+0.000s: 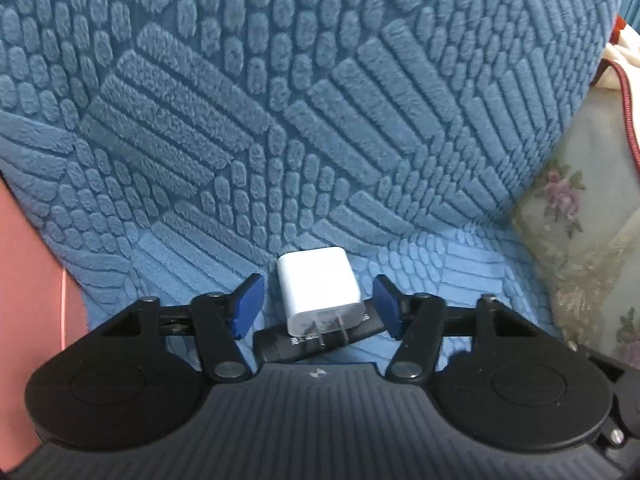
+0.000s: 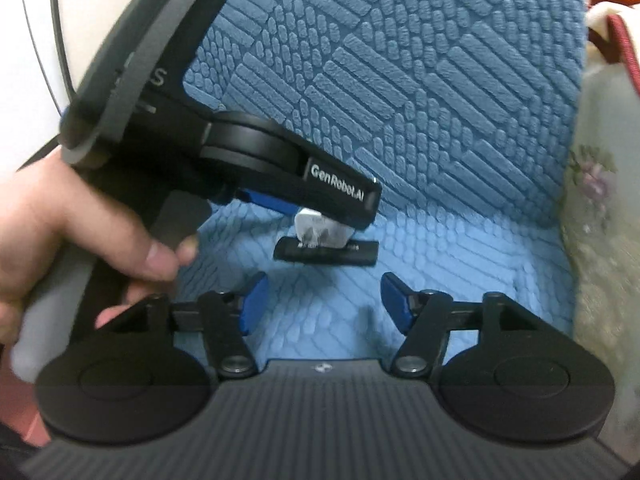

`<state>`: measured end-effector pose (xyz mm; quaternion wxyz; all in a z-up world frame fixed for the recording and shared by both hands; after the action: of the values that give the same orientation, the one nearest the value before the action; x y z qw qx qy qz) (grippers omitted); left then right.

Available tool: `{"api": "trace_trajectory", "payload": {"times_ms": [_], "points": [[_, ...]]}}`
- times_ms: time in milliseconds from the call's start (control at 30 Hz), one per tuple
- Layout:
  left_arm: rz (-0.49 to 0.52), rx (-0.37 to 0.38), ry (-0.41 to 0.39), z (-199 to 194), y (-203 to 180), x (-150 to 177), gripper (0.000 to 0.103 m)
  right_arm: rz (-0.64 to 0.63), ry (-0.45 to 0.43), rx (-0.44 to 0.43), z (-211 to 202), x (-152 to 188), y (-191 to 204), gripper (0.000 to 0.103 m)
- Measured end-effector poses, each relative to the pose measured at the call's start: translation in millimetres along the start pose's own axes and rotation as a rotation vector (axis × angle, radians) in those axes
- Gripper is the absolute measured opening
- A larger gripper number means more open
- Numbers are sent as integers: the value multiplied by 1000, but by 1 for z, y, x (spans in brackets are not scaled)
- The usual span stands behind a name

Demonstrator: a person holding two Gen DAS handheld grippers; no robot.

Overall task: Organize rigid objects
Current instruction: 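Grasp the small white cube charger with the left gripper while the right grasps the black USB stick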

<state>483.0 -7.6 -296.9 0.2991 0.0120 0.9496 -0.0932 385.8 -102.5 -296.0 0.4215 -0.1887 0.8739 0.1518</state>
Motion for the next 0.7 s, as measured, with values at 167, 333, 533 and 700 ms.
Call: {"api": "trace_trajectory", "payload": {"times_ms": [167, 333, 533, 700], "points": [[1, 37, 4, 2, 6, -2, 51, 6, -1, 30, 19, -3, -2, 77], [-17, 70, -27, -18, 10, -3, 50, -8, 15, 42, 33, -1, 2, 84], [-76, 75, -50, -29, 22, -2, 49, -26, -10, 74, 49, -5, 16, 84], [-109, 73, -64, -36, 30, -2, 49, -61, -16, 124, 62, -5, 27, 85]]}}
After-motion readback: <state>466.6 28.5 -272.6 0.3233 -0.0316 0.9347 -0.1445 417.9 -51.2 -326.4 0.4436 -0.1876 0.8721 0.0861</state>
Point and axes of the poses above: each gripper's, at about its wrist camera, not at the fingertips, and z roughly the way its jaws point, y to its left, x to its underside, the point moved 4 cm from there along z, roughly the way its jaws point, and after that the axes turned 2 degrees about x, right-handed, at the moved point
